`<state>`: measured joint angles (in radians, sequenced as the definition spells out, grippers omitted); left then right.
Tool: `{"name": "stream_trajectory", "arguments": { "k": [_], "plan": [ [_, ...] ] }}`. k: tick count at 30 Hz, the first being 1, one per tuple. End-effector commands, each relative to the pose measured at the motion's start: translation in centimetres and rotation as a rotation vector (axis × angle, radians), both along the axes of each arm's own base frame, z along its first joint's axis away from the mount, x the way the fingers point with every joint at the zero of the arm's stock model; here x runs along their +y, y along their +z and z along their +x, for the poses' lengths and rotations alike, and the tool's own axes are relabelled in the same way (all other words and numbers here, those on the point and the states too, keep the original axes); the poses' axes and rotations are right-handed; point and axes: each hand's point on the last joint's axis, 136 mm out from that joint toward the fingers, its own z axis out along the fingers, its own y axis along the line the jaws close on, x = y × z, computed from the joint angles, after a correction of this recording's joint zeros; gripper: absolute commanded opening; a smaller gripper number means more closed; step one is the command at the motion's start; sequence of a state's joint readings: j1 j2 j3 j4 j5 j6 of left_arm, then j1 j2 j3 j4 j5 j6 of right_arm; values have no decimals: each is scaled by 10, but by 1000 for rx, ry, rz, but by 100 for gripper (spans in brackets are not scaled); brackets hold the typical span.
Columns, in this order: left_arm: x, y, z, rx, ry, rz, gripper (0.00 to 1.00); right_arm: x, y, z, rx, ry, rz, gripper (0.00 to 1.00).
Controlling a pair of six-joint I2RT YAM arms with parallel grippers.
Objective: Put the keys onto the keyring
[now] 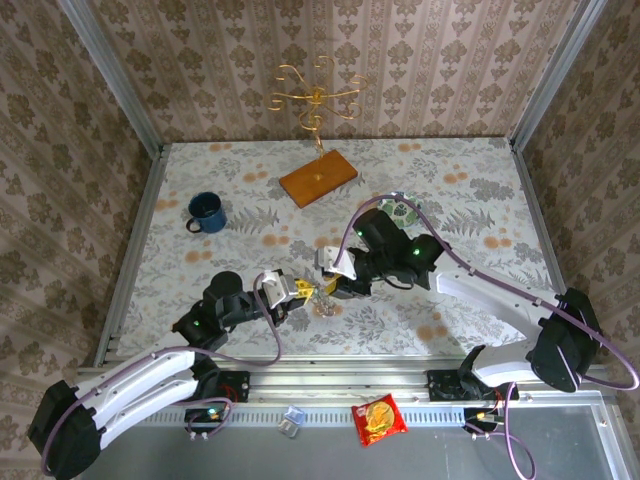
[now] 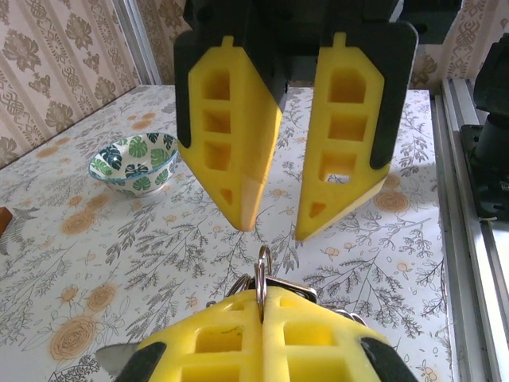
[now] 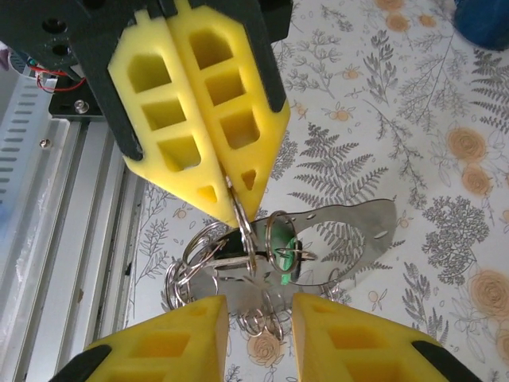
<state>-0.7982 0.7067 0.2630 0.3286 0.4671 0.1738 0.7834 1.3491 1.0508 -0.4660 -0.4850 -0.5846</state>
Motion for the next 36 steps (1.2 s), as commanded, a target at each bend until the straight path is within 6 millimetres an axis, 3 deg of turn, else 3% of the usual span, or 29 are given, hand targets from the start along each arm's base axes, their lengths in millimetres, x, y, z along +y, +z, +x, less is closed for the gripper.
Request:
{"name": "stream_trajectory", "arguments": {
  "k": [1, 13, 21, 27, 28, 31, 36],
  "plan": [
    [-4, 17, -3, -57, -27, -40, 0, 4, 6, 0, 3, -11, 39, 29],
    [-4, 19, -3, -61, -29, -40, 0, 19, 13, 5, -1, 14, 68, 27],
    [-4, 20, -3, -61, -29, -41, 0, 19, 15, 1, 11, 36, 80, 0],
    [-5, 23, -4, -66, -37, -51, 0, 8, -3, 4, 24, 9, 24, 0],
    [-5, 25, -5, -69, -37, -55, 0, 7, -18, 6, 43, 1, -17, 0],
    [-5, 24, -5, -69, -39, -53, 0, 3, -36, 6, 75, -9, -76, 0],
    [-4, 22, -5, -69, -39, -46, 0, 9, -18, 4, 75, -2, -2, 0]
  ]
}}
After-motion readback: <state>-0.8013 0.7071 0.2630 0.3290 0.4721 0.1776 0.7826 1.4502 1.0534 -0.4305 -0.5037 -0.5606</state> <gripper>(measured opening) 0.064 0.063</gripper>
